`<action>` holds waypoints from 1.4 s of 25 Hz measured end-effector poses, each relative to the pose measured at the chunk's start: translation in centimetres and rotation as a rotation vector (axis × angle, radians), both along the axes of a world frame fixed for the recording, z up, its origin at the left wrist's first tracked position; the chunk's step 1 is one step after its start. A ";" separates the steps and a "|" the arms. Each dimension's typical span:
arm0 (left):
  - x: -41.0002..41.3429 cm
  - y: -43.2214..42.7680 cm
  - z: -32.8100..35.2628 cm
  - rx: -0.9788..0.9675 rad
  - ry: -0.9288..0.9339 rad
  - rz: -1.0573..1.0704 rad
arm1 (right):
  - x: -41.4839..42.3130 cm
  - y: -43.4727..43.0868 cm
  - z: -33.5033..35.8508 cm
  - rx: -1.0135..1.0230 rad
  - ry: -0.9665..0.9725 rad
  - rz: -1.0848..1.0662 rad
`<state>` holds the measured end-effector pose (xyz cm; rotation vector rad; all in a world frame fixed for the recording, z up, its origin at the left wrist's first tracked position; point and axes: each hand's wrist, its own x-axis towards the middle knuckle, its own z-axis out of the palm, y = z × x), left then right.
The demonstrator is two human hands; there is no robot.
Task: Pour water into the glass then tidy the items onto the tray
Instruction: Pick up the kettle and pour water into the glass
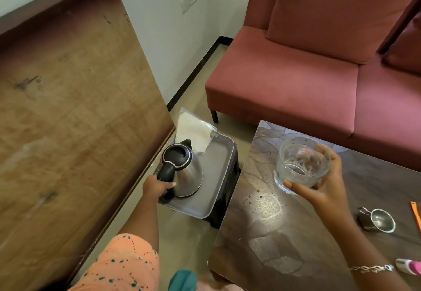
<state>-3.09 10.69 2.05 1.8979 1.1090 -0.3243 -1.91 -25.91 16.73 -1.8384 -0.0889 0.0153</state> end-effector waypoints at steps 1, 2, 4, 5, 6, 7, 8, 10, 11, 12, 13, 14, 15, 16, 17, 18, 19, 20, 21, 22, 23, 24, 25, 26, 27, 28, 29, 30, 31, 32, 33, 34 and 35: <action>-0.2 -0.5 0.1 -0.007 -0.041 0.030 | 0.0 -0.3 -0.1 0.007 0.004 -0.003; -0.3 -1.0 0.0 -0.009 -0.081 0.063 | 0.0 -0.5 -0.1 0.009 0.007 -0.005; -0.3 -1.6 -0.3 0.014 -0.135 0.119 | -0.1 -1.0 -0.3 0.002 0.010 -0.006; -0.1 -1.8 -0.4 0.027 -0.147 0.130 | -0.1 -1.3 -0.3 -0.002 0.008 -0.007; 0.1 -1.9 -0.4 0.043 -0.154 0.128 | 0.0 -1.5 -0.2 -0.005 0.004 -0.009; 0.4 -2.0 -0.2 0.059 -0.155 0.116 | 0.1 -1.7 -0.2 -0.006 -0.003 -0.009; 0.6 -2.1 0.2 0.066 -0.166 0.096 | 0.1 -2.0 -0.2 -0.005 -0.010 -0.008; 1.0 -2.2 1.7 0.043 -0.230 0.051 | 0.3 -2.4 -0.3 0.011 -0.019 -0.007; 1.2 -2.3 3.0 0.039 -0.272 0.032 | 0.3 -2.6 -0.2 0.027 -0.024 -0.007; 1.5 -2.5 4.5 0.049 -0.318 0.013 | 0.3 -2.8 -0.1 0.045 -0.031 -0.006; 1.7 -2.7 6.1 0.068 -0.366 -0.007 | 0.4 -3.0 0.0 0.061 -0.040 -0.003; 2.0 -3.1 7.8 0.096 -0.413 -0.035 | 0.5 -3.2 0.3 0.074 -0.050 -0.001; 2.3 -3.6 9.5 0.131 -0.454 -0.068 | 0.5 -3.4 0.5 0.082 -0.058 0.003; 2.6 -4.3 11.1 0.160 -0.493 -0.095 | 0.6 -3.7 0.8 0.086 -0.067 0.006; 3.0 -5.1 12.8 0.171 -0.532 -0.111 | 0.6 -4.1 1.0 0.087 -0.079 0.011; 3.4 -5.9 14.4 0.167 -0.573 -0.113 | 0.7 -4.5 1.3 0.088 -0.092 0.017; 3.7 -6.8 16.1 0.165 -0.614 -0.106 | 0.7 -4.9 1.5 0.090 -0.105 0.021; 4.1 -7.7 17.8 0.183 -0.661 -0.104 | 0.6 -5.4 1.8 0.092 -0.121 0.019; 4.4 -8.7 19.4 0.221 -0.709 -0.114 | 0.5 -6.0 2.1 0.097 -0.134 0.017; 4.7 -9.6 20.9 0.265 -0.757 -0.136 | 0.4 -6.7 2.3 0.106 -0.141 0.012; 4.9 -10.4 22.4 0.299 -0.799 -0.157 | 0.3 -7.4 2.5 0.117 -0.142 0.006; 5.0 -11.3 23.7 0.324 -0.839 -0.179 | 0.1 -8.1 2.7 0.124 -0.142 -0.001; 5.1 -12.1 24.9 0.346 -0.877 -0.206 | -0.1 -8.8 2.9 0.124 -0.143 -0.006; 5.3 -12.8 26.0 0.372 -0.914 -0.236 | -0.2 -9.3 3.1 0.121 -0.142 -0.009; 5.6 -13.4 27.0 0.406 -0.948 -0.267 | -0.4 -9.7 3.2 0.121 -0.140 -0.012; 5.8 -14.3 28.2 0.439 -0.984 -0.307 | -0.7 -10.2 3.3 0.121 -0.142 -0.018; 6.0 -15.2 29.2 0.460 -1.021 -0.351 | -0.9 -10.7 3.3 0.116 -0.146 -0.023; 6.2 -16.1 30.1 0.471 -1.058 -0.391 | -1.1 -11.2 3.3 0.105 -0.150 -0.025; 6.2 -17.0 31.0 0.476 -1.090 -0.421 | -1.3 -11.7 3.2 0.087 -0.150 -0.025; 6.3 -17.9 31.7 0.487 -1.117 -0.444 | -1.5 -12.1 3.1 0.069 -0.150 -0.024; 6.3 -18.7 32.4 0.505 -1.143 -0.464 | -1.6 -12.5 2.9 0.057 -0.151 -0.025; 6.4 -19.5 32.9 0.526 -1.173 -0.485 | -1.7 -13.0 2.8 0.047 -0.152 -0.028; 6.5 -20.3 33.5 0.552 -1.205 -0.501 | -1.8 -13.4 2.8 0.038 -0.152 -0.028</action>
